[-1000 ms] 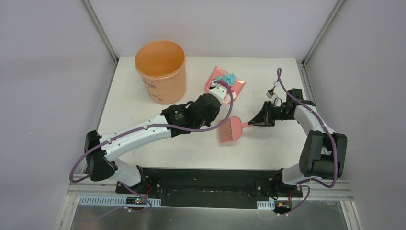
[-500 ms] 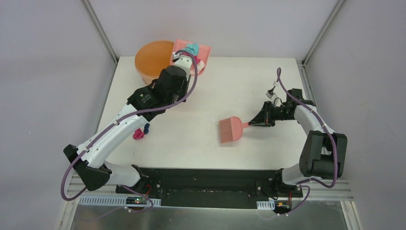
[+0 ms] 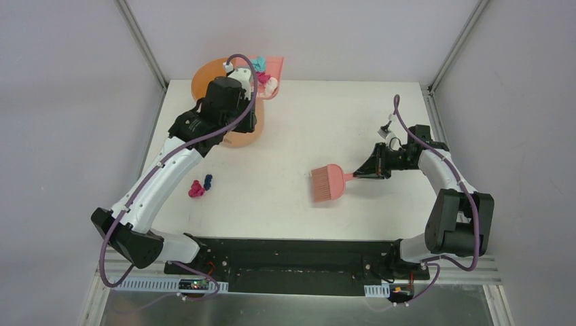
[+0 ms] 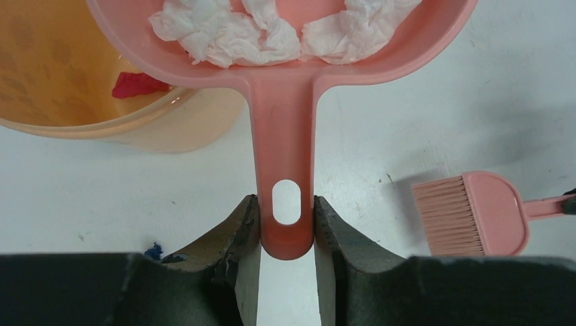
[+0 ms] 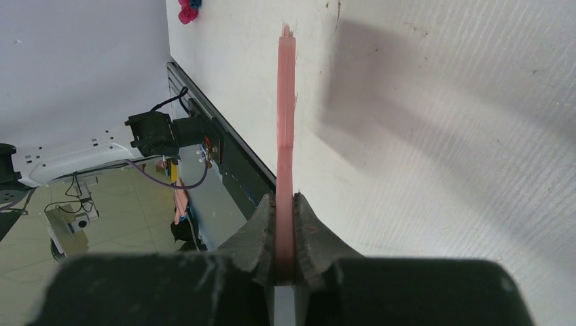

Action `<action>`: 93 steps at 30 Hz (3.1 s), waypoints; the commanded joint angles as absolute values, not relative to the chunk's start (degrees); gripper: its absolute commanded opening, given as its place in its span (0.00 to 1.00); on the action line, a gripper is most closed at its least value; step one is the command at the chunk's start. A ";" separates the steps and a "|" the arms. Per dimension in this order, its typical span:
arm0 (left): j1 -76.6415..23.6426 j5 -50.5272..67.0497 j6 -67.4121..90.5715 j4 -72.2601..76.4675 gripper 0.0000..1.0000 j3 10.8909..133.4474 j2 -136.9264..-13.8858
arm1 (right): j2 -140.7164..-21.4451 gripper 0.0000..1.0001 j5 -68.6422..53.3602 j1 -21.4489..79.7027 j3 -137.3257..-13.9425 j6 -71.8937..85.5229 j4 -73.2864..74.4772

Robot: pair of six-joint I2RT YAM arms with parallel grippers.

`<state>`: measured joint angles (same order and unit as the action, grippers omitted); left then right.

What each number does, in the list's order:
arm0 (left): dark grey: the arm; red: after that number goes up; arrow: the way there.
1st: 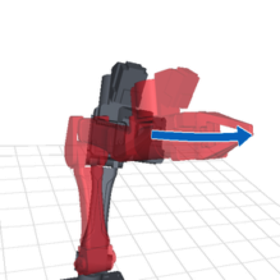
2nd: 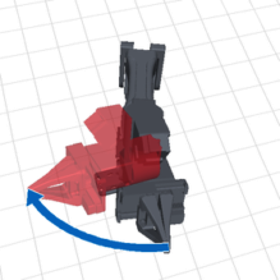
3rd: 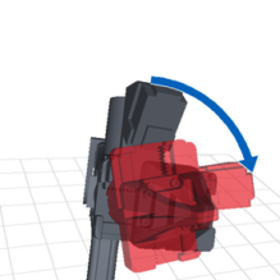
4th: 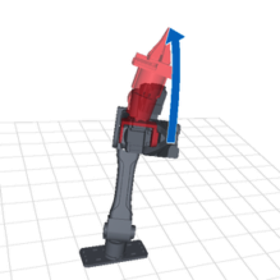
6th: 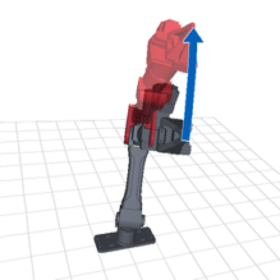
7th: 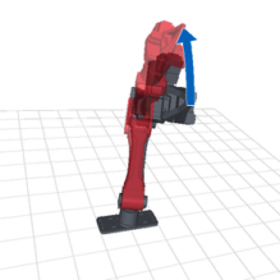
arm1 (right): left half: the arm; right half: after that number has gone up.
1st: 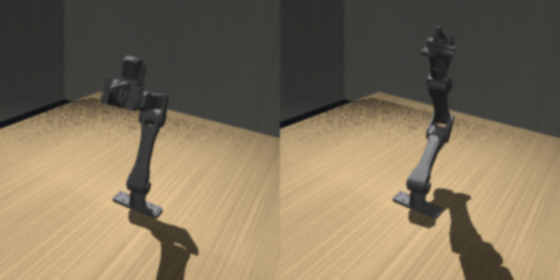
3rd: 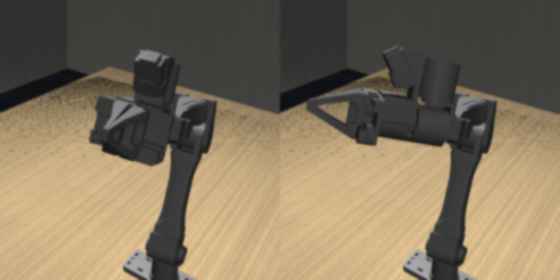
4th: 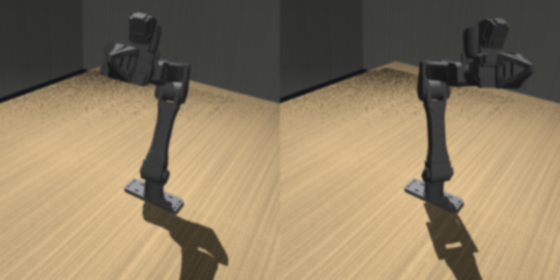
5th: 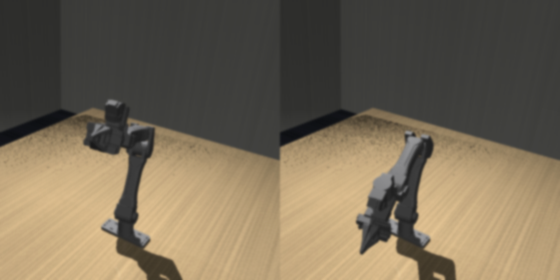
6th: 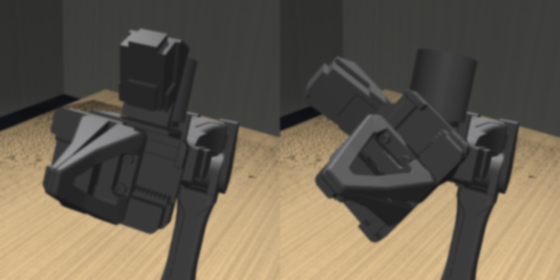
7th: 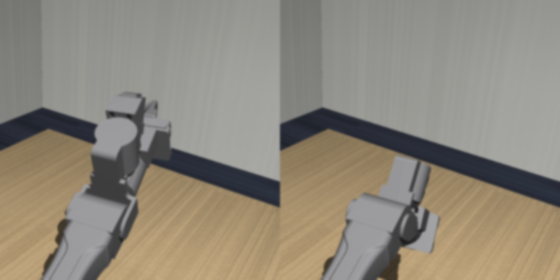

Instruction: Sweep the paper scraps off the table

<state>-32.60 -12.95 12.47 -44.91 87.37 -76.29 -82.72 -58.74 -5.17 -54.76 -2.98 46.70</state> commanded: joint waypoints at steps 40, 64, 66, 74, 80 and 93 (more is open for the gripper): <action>-3.37 42.42 86.40 37.91 0.00 54.46 -80.09 | -78.21 0.00 -57.92 -5.54 -56.87 -6.17 46.79; -1.66 44.13 93.70 51.90 0.00 52.91 -81.97 | -78.16 0.00 -57.65 -5.54 -56.78 -6.41 46.76; -1.58 44.33 93.27 51.65 0.00 52.84 -81.55 | -78.22 0.00 -57.67 -5.54 -56.82 -6.40 46.74; -1.56 48.27 79.80 32.89 0.00 56.55 -74.81 | -77.98 0.00 -57.62 -5.54 -56.86 -6.49 46.83; -1.67 39.70 50.36 -5.93 0.00 64.40 -62.34 | -76.30 0.00 -58.42 -5.54 -56.08 -5.99 46.06; -5.51 9.50 35.78 -36.86 0.00 59.10 -41.43 | -75.19 0.00 -49.75 8.43 -60.78 -6.08 47.61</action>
